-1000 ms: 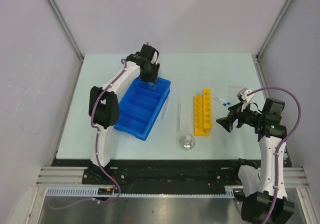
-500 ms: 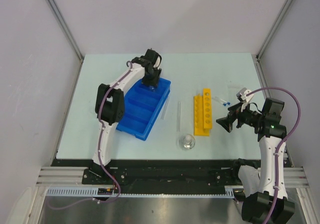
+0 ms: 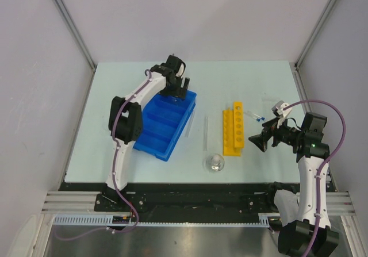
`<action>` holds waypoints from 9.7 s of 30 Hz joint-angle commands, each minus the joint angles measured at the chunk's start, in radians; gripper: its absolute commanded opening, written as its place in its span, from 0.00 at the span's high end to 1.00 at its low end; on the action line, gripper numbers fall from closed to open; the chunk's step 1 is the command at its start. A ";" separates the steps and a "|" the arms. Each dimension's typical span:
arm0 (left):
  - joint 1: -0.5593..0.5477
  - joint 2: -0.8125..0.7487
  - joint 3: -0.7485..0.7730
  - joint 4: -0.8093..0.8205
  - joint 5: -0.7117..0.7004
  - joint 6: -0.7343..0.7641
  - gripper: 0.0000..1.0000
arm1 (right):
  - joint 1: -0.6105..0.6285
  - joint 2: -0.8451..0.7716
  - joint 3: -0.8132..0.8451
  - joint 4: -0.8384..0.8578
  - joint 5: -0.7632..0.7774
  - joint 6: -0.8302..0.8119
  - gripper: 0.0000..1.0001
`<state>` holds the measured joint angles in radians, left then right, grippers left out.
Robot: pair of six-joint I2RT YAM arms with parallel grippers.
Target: Organize the chemistry lab equipment
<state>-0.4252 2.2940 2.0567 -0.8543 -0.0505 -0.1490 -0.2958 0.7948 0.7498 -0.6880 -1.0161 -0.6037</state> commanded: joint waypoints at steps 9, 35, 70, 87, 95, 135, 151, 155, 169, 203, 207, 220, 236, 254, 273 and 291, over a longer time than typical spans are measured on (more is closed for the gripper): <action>0.000 -0.415 -0.216 0.149 0.023 0.019 0.00 | 0.000 -0.012 -0.001 0.001 0.001 -0.025 0.01; -0.240 -1.042 -1.153 0.636 0.505 -0.285 0.00 | -0.019 -0.011 -0.015 0.008 -0.002 -0.028 0.00; -0.811 -0.657 -1.044 0.745 -0.057 0.272 0.00 | -0.025 -0.020 -0.018 0.011 -0.007 -0.031 0.00; -0.847 -0.521 -0.938 0.667 -0.120 0.226 0.23 | -0.022 -0.026 -0.018 0.010 -0.007 -0.033 0.00; -0.847 -0.599 -0.984 0.741 -0.080 0.190 0.61 | -0.022 -0.026 -0.018 0.010 -0.007 -0.033 0.00; 0.019 -0.662 -0.719 0.413 0.213 -0.084 0.71 | -0.020 -0.025 -0.020 0.008 -0.003 -0.034 0.00; 0.005 -0.482 -0.670 0.419 -0.017 -0.024 0.69 | -0.019 -0.028 -0.018 0.010 -0.003 -0.034 0.00; 0.002 -0.438 -0.676 0.431 -0.048 -0.017 0.65 | -0.020 -0.028 -0.018 0.008 -0.001 -0.036 0.00; -0.001 -0.465 -0.699 0.451 -0.092 -0.014 0.07 | -0.020 -0.031 -0.018 0.010 -0.001 -0.036 0.00; 0.585 -1.156 -1.192 0.408 0.143 -0.277 0.00 | 0.030 -0.051 -0.020 0.002 0.010 -0.044 0.00; 0.591 -1.068 -1.146 0.341 0.054 -0.328 0.00 | 0.032 -0.051 -0.020 0.005 0.011 -0.044 0.00; 0.591 -0.935 -1.078 0.227 -0.184 -0.377 0.00 | 0.035 -0.046 -0.018 0.007 0.016 -0.042 0.00; 0.592 -0.670 -0.906 0.238 -0.223 -0.377 0.05 | 0.035 -0.051 -0.020 0.007 0.016 -0.042 0.00; 0.591 -0.656 -0.940 0.273 -0.212 -0.357 0.46 | 0.040 -0.051 -0.018 0.007 0.020 -0.042 0.00; 0.592 -0.803 -0.957 0.253 -0.180 -0.287 0.71 | 0.035 -0.042 -0.018 0.007 0.021 -0.042 0.00; 0.588 -1.045 -0.923 0.205 0.090 -0.270 0.73 | 0.029 -0.031 -0.018 0.005 0.017 -0.042 0.00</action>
<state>0.1604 1.3113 1.0996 -0.6418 -0.0803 -0.4355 -0.2626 0.7620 0.7330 -0.6899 -0.9989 -0.6296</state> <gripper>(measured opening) 0.625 0.994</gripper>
